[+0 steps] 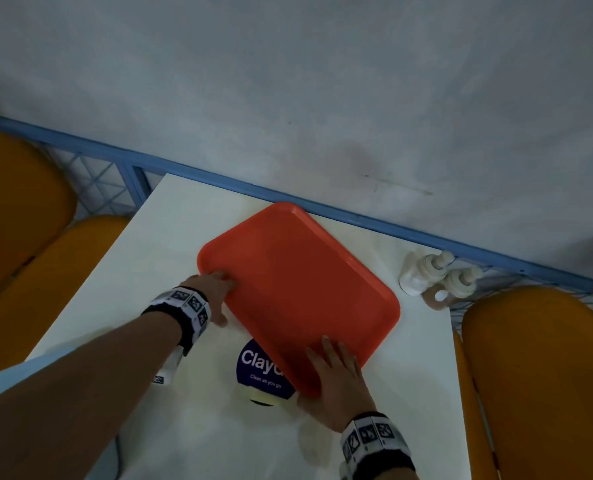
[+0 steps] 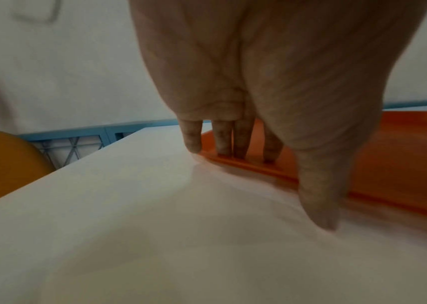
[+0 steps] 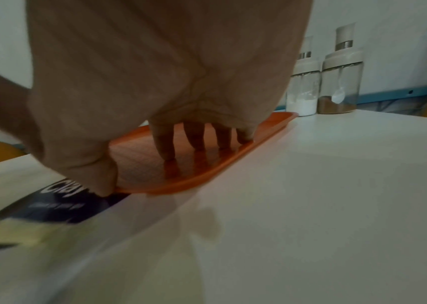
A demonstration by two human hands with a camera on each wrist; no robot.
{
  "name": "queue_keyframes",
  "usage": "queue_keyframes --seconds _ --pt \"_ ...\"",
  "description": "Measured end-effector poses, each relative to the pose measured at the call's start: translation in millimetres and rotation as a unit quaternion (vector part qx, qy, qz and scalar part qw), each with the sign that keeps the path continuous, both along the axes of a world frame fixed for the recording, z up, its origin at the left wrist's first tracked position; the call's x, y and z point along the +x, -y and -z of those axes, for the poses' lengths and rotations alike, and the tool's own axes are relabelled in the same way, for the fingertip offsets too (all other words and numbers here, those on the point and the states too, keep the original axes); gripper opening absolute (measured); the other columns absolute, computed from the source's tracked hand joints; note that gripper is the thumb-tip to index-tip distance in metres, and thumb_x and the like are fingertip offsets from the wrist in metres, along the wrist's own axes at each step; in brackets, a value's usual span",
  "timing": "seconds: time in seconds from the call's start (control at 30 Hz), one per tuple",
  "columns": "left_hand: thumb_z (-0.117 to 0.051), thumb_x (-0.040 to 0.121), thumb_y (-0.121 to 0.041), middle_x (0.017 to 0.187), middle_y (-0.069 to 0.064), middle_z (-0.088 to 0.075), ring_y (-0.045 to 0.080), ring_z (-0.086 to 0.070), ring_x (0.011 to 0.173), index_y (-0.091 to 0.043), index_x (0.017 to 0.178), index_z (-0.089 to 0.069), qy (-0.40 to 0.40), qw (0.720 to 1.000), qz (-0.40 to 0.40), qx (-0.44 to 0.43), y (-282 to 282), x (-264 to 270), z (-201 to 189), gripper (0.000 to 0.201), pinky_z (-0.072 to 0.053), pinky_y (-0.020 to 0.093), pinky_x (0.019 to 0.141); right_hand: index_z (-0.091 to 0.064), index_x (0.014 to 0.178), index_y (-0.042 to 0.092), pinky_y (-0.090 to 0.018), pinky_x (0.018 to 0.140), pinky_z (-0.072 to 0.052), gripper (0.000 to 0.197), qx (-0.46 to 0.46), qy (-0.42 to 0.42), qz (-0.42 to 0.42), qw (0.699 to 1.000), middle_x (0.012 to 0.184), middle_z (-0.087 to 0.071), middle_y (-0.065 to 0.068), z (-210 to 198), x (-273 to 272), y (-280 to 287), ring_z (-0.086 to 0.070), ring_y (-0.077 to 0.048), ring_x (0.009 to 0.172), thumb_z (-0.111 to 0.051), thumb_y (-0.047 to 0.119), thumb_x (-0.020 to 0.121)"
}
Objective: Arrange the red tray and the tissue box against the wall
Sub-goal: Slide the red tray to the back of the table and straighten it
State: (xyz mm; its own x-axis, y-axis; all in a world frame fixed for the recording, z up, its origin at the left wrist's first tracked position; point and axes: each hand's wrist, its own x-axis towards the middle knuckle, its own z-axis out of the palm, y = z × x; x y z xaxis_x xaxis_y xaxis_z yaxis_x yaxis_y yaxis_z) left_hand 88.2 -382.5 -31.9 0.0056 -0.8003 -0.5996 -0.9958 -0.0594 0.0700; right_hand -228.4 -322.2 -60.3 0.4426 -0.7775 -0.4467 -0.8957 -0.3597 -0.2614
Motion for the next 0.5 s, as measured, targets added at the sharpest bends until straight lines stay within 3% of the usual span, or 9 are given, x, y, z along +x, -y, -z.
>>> queue_keyframes --seconds 0.1,0.2,0.37,0.5 --pt "-0.065 0.080 -0.048 0.136 0.004 -0.046 0.028 -0.051 0.121 -0.027 0.139 -0.040 0.025 0.999 0.006 -0.031 -13.1 -3.2 5.1 0.068 -0.045 0.047 0.104 -0.019 0.145 0.036 -0.046 0.117 -0.005 0.082 -0.013 -0.007 -0.008 1.000 0.159 -0.006 0.003 -2.5 -11.7 24.5 0.000 -0.025 0.144 -0.053 0.056 0.073" --pt "-0.062 0.085 -0.042 0.133 0.006 -0.046 0.029 -0.055 0.115 -0.025 0.135 -0.042 0.006 1.000 0.000 -0.026 -25.9 -13.7 11.4 0.057 -0.051 0.048 0.096 -0.026 0.145 0.031 -0.041 0.118 -0.012 0.068 -0.033 -0.004 0.011 0.999 0.158 -0.014 0.004 -6.4 -19.1 48.5 -0.009 -0.021 0.143 -0.054 0.037 0.083" --pt "-0.065 0.086 -0.035 0.130 0.005 -0.048 0.030 -0.058 0.113 -0.022 0.132 -0.045 -0.018 1.000 -0.006 -0.019 -29.6 -23.9 17.1 0.052 -0.052 0.047 0.097 -0.031 0.142 0.030 -0.039 0.116 -0.018 0.057 -0.032 0.003 0.020 0.999 0.157 -0.018 0.006 -6.1 -25.6 68.4 -0.015 -0.020 0.141 -0.052 0.035 0.089" --pt "-0.066 0.086 -0.030 0.126 0.004 -0.049 0.029 -0.057 0.114 -0.022 0.132 -0.050 -0.032 0.999 -0.015 -0.028 -15.1 -21.9 13.5 0.049 -0.050 0.045 0.099 -0.027 0.143 0.034 -0.042 0.114 -0.023 0.052 -0.042 -0.012 0.038 0.998 0.157 -0.018 0.007 3.5 -29.6 69.7 -0.015 -0.023 0.142 -0.046 0.035 0.095"
